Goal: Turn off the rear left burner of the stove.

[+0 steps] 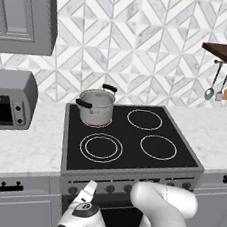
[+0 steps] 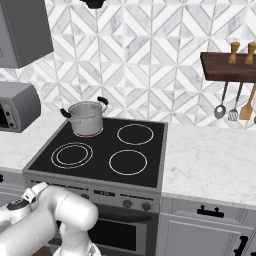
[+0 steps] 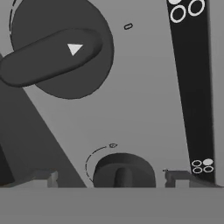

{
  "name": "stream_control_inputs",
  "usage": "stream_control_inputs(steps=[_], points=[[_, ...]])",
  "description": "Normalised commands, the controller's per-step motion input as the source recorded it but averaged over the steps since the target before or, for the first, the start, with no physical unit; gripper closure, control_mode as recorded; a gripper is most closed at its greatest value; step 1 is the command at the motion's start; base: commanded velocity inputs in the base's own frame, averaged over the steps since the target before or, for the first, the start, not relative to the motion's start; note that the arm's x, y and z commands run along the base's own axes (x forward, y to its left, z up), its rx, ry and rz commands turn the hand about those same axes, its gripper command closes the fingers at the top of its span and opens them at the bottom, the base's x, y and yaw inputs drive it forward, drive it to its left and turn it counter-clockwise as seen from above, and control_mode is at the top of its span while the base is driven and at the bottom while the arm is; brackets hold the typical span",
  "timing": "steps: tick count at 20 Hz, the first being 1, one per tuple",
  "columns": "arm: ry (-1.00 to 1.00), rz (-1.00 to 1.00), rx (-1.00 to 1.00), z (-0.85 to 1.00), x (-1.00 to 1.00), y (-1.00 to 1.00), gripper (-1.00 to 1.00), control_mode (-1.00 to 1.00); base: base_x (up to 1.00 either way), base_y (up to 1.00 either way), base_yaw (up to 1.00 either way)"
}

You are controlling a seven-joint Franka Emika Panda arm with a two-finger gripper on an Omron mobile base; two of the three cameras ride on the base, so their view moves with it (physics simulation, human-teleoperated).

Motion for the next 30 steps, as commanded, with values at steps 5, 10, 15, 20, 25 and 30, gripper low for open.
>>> stream_control_inputs(steps=[5, 10, 15, 20, 25, 30], points=[[0.0, 0.0, 0.0, 0.0, 0.0, 0.0, 1.0, -1.0, 0.0, 0.0, 0.0], [0.02, 0.0, 0.01, 0.0, 0.0, 0.0, 1.0, -1.0, 0.0, 0.0, 0.0], [0.19, -0.09, 0.27, 0.0, 0.0, -0.23, 1.0, -1.0, 0.0, 0.0, 0.0], [0.22, -0.21, 0.58, 0.0, 0.0, -0.47, 1.0, -1.0, 0.0, 0.0, 0.0], [0.05, -0.29, 0.73, 0.0, 0.0, -0.58, 1.0, -1.0, 0.0, 0.0, 0.0], [0.0, -0.38, 0.81, 0.0, 0.0, -0.64, 1.0, -1.0, 0.0, 0.0, 0.0]])
